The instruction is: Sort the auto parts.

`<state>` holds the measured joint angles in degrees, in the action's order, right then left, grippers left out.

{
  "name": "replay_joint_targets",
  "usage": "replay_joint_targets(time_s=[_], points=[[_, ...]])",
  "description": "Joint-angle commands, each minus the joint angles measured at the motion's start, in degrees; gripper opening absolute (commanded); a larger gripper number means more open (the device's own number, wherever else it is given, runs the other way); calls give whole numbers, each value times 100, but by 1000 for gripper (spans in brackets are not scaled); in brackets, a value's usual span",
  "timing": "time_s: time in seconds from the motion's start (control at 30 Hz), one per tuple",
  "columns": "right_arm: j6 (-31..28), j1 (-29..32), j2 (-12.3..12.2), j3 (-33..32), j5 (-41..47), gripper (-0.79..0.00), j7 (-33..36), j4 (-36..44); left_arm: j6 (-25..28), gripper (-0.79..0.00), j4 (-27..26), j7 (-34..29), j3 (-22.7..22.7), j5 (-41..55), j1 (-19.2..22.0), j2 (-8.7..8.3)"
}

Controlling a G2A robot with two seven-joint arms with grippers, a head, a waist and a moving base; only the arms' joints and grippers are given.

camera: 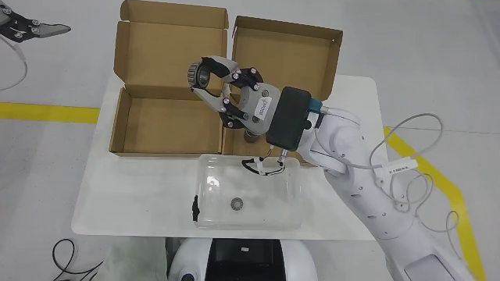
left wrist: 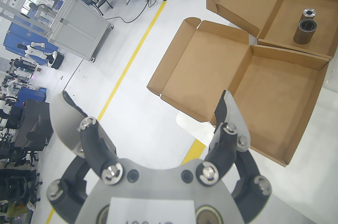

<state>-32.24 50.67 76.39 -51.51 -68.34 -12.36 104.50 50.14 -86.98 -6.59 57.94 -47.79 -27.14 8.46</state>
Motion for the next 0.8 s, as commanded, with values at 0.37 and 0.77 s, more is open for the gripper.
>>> replay_joint_targets(time_s=[0.37,0.77], points=[[200,221,17,48,-157,-785,375,-110,0,0,0,0,0,0,0,0],[206,-38,219,647,85,-785,754,-1202,0,0,0,0,0,0,0,0]])
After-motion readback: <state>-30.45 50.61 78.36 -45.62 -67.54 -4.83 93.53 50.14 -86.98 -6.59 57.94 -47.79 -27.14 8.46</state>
